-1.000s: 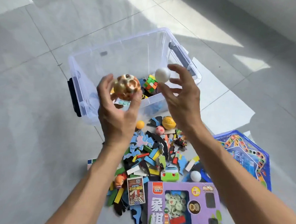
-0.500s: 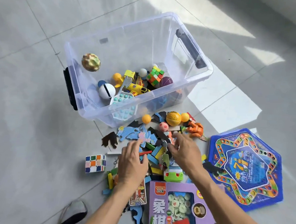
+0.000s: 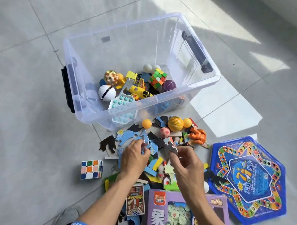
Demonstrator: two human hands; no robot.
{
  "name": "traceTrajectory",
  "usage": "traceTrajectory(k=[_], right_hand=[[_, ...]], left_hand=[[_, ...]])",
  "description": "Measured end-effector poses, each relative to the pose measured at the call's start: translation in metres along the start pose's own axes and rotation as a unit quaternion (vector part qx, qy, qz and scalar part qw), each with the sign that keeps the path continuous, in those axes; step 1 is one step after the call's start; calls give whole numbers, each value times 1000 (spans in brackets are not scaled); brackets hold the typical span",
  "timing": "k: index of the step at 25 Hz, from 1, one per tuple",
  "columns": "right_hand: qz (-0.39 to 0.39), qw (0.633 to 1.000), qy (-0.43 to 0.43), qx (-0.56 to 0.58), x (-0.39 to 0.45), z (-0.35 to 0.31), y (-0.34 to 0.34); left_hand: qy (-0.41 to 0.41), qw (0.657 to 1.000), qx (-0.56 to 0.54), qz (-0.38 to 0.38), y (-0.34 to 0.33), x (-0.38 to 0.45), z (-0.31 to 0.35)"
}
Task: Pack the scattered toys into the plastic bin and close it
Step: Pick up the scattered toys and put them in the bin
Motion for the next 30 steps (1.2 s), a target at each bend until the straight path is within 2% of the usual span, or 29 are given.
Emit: traceTrajectory(k=[3, 6, 9, 11, 14, 17, 19, 21, 23, 25, 28, 30], right_hand=[[58, 987, 95, 119, 28, -100, 17], [48, 976, 120, 173, 89, -159, 10], [91, 982, 142, 87, 115, -158, 18], [100, 983, 151, 9, 96, -128, 24], [22, 988, 81, -126, 59, -41, 8], [-88, 953, 16, -289, 36, 41, -17], [-132, 921, 24, -367, 27, 69, -27], [-154, 897, 43, -412, 23, 82, -31], [-149, 897, 53, -413, 22, 87, -30], [-112, 915, 53, -383, 20, 84, -21], [-37, 952, 3, -304, 5, 82, 6], [27, 977, 13, -209, -8, 58, 28]], left_hand=[[65, 988, -127, 57, 38, -11, 0], [55, 945, -302, 112, 102, -51, 27], [-13, 871, -453, 189, 194, -60, 70], [-60, 847, -482, 217, 235, -44, 91], [-74, 865, -437, 234, 226, -33, 94], [-62, 924, -342, 159, 145, -34, 77], [-80, 970, -207, 101, 86, -27, 69], [-119, 991, -40, 41, 33, -20, 61], [-97, 992, 76, -30, -9, -11, 43], [-91, 984, 140, -65, -31, -5, 31], [-107, 979, 142, -99, -38, -5, 27], [-87, 989, 85, -86, -20, -13, 29]])
Point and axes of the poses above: each hand's wrist, its own x-axis towards the middle knuckle, its own y-axis out of the back of the hand, z = x × y, the point moved 8 cm from there along x, towards the middle knuckle, and after that the axes turned 12 degrees about y, right-handed, at the moved point
